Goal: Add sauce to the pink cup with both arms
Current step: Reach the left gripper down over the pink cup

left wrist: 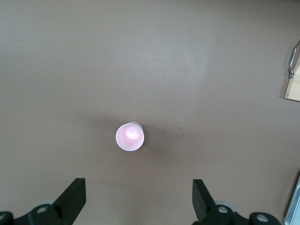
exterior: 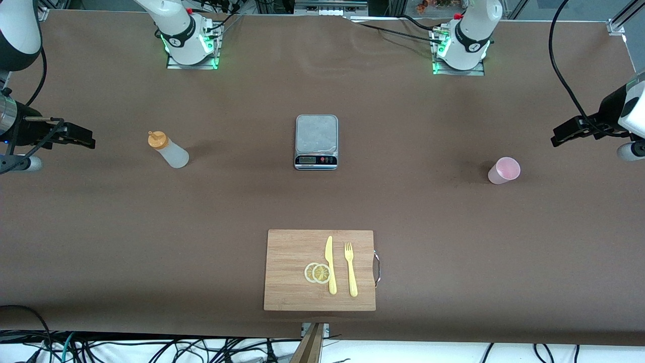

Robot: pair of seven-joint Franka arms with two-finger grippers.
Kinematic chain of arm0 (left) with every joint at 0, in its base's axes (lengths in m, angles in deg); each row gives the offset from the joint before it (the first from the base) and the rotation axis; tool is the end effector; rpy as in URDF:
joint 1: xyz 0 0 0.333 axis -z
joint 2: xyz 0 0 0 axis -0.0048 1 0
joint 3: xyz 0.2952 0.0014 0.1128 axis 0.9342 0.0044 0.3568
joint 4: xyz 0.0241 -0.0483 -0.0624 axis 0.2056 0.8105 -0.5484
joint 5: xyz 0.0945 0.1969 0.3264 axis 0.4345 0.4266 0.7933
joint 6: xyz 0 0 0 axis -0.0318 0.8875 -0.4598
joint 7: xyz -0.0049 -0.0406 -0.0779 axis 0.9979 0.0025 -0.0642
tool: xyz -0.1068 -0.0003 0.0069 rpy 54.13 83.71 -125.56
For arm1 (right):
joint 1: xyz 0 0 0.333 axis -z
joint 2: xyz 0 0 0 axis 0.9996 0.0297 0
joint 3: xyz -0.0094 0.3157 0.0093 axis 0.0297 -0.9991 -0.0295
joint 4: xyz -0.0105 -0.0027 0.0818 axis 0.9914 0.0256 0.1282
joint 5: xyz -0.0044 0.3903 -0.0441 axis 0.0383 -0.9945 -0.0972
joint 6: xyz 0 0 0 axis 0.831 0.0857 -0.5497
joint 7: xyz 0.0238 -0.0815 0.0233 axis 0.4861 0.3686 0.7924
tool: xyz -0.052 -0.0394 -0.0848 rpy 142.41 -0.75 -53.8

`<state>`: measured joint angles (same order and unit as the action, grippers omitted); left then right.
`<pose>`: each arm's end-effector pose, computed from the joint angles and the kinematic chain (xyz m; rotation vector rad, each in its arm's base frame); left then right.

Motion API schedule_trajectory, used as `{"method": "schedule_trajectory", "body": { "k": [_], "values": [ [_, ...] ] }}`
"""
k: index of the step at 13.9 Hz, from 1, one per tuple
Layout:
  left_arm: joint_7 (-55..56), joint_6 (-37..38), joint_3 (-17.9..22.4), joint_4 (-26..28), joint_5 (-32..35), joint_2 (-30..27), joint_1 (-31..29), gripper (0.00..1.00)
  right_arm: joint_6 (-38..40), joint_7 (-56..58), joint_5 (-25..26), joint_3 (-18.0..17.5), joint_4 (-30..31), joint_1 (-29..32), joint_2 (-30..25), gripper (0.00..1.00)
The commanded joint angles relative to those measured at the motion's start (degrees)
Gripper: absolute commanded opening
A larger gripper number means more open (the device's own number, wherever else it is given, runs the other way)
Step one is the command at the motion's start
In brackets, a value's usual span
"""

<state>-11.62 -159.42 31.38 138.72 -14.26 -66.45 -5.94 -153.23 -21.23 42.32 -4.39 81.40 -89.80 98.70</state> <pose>0.5685 0.0190 0.5817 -3.1053 -0.3345 0.0817 0.6019 -0.0156 0.5557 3.1062 0.0498 -0.2006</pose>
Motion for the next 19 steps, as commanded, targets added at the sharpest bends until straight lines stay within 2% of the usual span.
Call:
{"method": "schedule_trajectory", "body": {
  "k": [1, 3, 8, 9, 13, 17, 19],
  "values": [
    [-1.21, -0.48, 0.27, 0.92, -1.93, -0.97, -0.28, 1.0, 0.14, 0.79, -0.52, -0.17, -0.5, 0.36, -0.02, 1.0],
    [-2.0, -0.39, 0.36, 0.57, -1.93, -0.45, -0.38, 1.0, 0.14, 0.79, -0.51, -0.17, -0.5, 0.45, -0.02, 1.0],
    [-3.06, -0.91, 0.36, 4.08, -1.23, -0.09, -0.73, 1.0, 0.14, 0.88, -0.52, -0.17, -0.5, 0.45, -0.02, 1.0],
    [-3.41, -3.0, 0.36, 6.61, -1.14, -0.7, -1.16, 1.0, 0.14, 0.88, -0.51, -0.17, -0.42, 0.45, -0.02, 1.0],
    [-6.4, -20.91, 0.36, 26.11, 0.36, -7.29, -4.41, 1.0, 0.14, 0.79, -0.6, -0.17, -0.42, 0.36, -0.02, 1.0],
    [-15.96, -31.12, 0.36, 35.44, 0.09, -7.22, -9.68, 1.0, 0.14, 0.88, -0.6, -0.17, -0.5, 0.45, -0.02, 1.0],
    [-17.91, -35.26, 0.44, 38.09, -0.08, -5.9, -10.66, 1.0, 0.14, 0.88, -0.52, -0.17, -0.5, 0.45, -0.02, 1.0]
  ]
}}
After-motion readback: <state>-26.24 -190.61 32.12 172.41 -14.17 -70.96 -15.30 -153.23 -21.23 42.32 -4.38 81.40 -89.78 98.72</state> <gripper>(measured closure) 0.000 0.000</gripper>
